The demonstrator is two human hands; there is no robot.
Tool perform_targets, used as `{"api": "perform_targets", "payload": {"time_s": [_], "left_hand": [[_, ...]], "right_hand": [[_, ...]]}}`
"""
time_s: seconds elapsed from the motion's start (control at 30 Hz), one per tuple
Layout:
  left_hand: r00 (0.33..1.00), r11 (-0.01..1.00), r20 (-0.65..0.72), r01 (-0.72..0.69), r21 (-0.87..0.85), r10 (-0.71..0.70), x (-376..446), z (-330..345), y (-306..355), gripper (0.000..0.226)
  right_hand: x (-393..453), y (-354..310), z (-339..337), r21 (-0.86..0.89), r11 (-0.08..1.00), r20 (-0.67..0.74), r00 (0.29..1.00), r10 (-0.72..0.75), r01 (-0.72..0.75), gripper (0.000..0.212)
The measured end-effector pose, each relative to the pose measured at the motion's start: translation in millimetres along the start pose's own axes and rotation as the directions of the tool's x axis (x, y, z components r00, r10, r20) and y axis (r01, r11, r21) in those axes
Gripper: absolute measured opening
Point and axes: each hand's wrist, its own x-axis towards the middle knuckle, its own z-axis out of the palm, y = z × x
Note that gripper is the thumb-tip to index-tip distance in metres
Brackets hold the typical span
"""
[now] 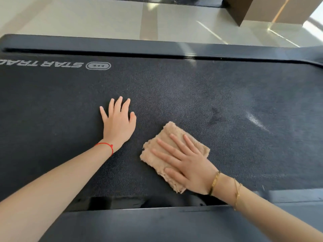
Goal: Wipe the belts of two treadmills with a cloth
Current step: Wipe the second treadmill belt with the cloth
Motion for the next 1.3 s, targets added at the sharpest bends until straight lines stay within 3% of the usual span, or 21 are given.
{"api": "perform_targets", "payload": {"time_s": [0.1,0.2,0.3,0.37,0.5,0.6,0.73,0.93,1.0,1.17,1.3], "left_hand": [[1.000,1.000,0.011,-0.005,0.010,0.005,-11.3,3.6,9.3,0.055],[1.000,1.000,0.007,-0.001,0.030,0.001,-14.2,4.7,12.8,0.055],[1.000,0.999,0.004,0.002,0.039,-0.002,-13.6,5.4,13.1,0.055],[1.000,0.999,0.003,0.003,0.045,-0.004,-13.3,6.4,12.7,0.055],[1.000,0.999,-0.006,0.000,0.050,0.000,-14.0,8.6,12.3,0.055],[1.000,0.998,-0.011,-0.001,0.055,0.002,-14.6,8.9,11.0,0.055],[1.000,0.998,-0.002,-0.004,0.062,0.004,-14.8,7.6,12.0,0.055],[1.000,0.998,0.006,-0.020,0.065,0.020,-17.2,6.1,14.2,0.055],[1.000,0.998,0.014,-0.020,0.054,0.019,-17.1,6.2,13.8,0.054],[0.998,0.998,0.030,-0.059,-0.021,0.060,-8.6,6.9,25.9,0.050],[0.989,0.990,0.058,-0.137,-0.033,0.139,-3.4,11.1,49.8,0.050]], "right_hand": [[1.4,38.8,-6.8,-0.026,0.986,-0.007,0.986,0.165,-0.165,0.057],[26.1,78.6,-18.3,0.025,0.924,-0.002,0.924,0.383,-0.383,0.056],[53.5,85.2,-22.7,0.055,0.862,-0.004,0.863,0.505,-0.504,0.054],[55.7,70.9,-19.1,0.037,0.880,-0.019,0.880,0.474,-0.474,0.054],[24.3,27.1,-7.1,-0.003,0.981,-0.016,0.981,0.193,-0.193,0.056],[-3.7,17.1,-0.2,-0.016,0.996,-0.020,0.996,0.089,-0.090,0.056],[-12.6,47.1,-4.0,0.003,0.989,-0.026,0.989,0.148,-0.148,0.056],[28.4,90.5,-18.8,0.050,0.847,-0.028,0.847,0.531,-0.529,0.054],[31.1,74.9,-15.8,0.049,0.858,-0.040,0.857,0.513,-0.512,0.054],[-1.5,13.4,-2.5,-0.016,0.964,0.001,0.964,0.266,-0.266,0.056],[-37.2,2.9,-2.0,0.041,0.967,-0.007,0.968,0.252,-0.251,0.056]]}}
